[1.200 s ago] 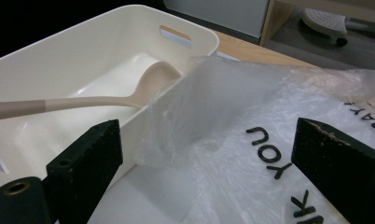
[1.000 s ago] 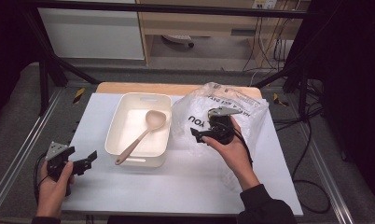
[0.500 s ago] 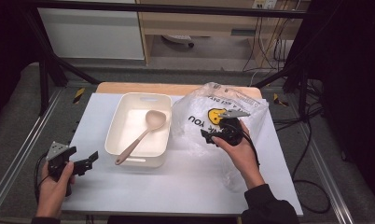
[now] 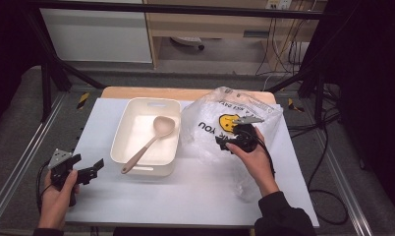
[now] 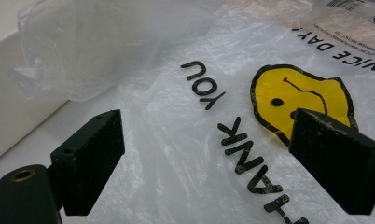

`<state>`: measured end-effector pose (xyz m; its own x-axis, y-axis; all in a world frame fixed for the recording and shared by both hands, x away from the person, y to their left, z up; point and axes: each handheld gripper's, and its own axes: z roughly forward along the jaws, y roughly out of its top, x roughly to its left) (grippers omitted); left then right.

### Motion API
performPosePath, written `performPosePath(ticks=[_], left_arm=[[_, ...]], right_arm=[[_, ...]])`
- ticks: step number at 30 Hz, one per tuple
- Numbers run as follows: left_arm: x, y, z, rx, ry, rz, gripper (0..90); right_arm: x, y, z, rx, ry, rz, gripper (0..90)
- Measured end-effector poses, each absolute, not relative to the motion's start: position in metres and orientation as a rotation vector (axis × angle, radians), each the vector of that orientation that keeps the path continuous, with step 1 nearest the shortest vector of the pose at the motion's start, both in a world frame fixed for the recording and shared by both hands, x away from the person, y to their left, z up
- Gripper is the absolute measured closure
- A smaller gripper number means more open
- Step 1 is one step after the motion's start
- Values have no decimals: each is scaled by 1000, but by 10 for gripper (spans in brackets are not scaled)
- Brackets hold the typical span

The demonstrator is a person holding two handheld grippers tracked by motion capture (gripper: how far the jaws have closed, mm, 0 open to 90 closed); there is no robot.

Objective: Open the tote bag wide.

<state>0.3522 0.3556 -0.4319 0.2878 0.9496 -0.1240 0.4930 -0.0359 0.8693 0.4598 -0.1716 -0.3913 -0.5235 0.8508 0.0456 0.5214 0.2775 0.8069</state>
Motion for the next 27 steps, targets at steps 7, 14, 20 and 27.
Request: performPosePath(ticks=[7, 14, 20, 27], left_arm=[[351, 355, -431, 1673, 1328, 650, 69], [352, 356, -432, 1668, 1334, 646, 69], [351, 355, -431, 1673, 1329, 651, 69], [352, 355, -431, 1674, 1327, 648, 69]], right_arm=[[468, -169, -402, 1245, 2201, 1089, 109], [474, -168, -410, 1251, 2215, 1088, 120], [474, -166, -413, 1232, 2244, 1070, 121], [474, -157, -419, 1202, 2287, 1054, 114]])
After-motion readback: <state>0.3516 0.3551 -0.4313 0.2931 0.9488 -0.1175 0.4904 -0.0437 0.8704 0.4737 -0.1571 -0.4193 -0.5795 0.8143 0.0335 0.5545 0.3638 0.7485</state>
